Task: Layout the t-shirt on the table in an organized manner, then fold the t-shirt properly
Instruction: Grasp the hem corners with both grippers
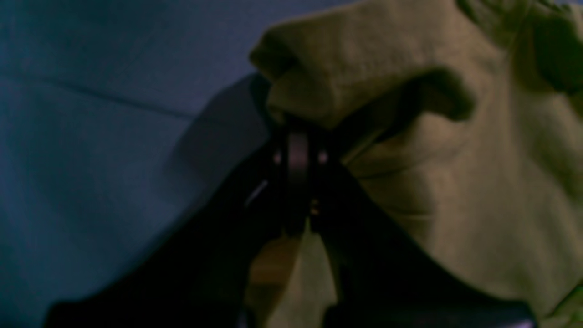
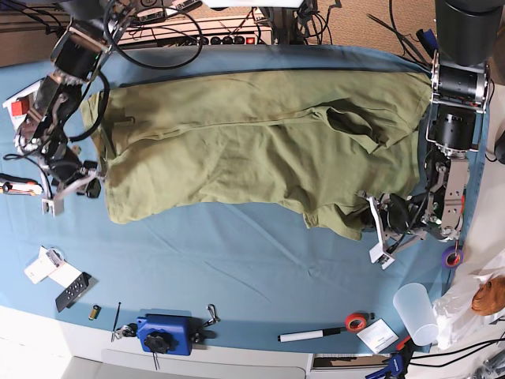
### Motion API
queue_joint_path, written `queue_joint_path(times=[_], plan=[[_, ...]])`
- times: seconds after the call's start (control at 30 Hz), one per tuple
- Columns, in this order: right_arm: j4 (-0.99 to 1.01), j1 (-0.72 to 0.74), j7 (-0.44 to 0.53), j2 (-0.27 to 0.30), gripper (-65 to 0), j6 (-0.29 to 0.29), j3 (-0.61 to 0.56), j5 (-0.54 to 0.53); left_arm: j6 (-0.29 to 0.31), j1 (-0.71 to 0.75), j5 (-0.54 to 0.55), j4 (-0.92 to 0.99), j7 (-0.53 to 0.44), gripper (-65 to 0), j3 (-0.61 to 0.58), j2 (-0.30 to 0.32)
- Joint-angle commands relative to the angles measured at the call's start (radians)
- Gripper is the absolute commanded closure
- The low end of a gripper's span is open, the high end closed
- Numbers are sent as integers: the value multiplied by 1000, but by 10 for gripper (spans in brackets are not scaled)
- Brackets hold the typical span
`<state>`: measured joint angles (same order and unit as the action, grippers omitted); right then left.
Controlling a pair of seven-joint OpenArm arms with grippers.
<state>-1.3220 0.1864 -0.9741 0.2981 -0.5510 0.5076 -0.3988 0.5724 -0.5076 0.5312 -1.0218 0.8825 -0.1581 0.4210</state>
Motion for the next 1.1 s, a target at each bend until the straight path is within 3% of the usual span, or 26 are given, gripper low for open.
queue_joint_path(times=[0.0,0.2,0.33,0.43,0.5,0.63,1.07], plan=[[9,37,0,19,-166,-7,2,-12,0,-27,24,-15,-7,0,15,11],[142,114,-76,17,-166,-66,2,-106,1,-27,23,-15,3,0,31,14],[159,132,-74,13,-166,-69,-9,-109,5,-28,23,-15,11,0,31,46],[159,132,-68,12,-166,-69,-58,-99,43,-31,24,-15,8,0,31,85],[159,132,-56,12,-166,-60,-106,-89,57,-36,35,-15,8,0,31,109],[159,133,31,12,-166,29,-169,-10,57,-39,136,-15,19,0,31,147],[159,177,71,12,-166,29,-173,43,57,-38,203,-15,27,0,31,161]])
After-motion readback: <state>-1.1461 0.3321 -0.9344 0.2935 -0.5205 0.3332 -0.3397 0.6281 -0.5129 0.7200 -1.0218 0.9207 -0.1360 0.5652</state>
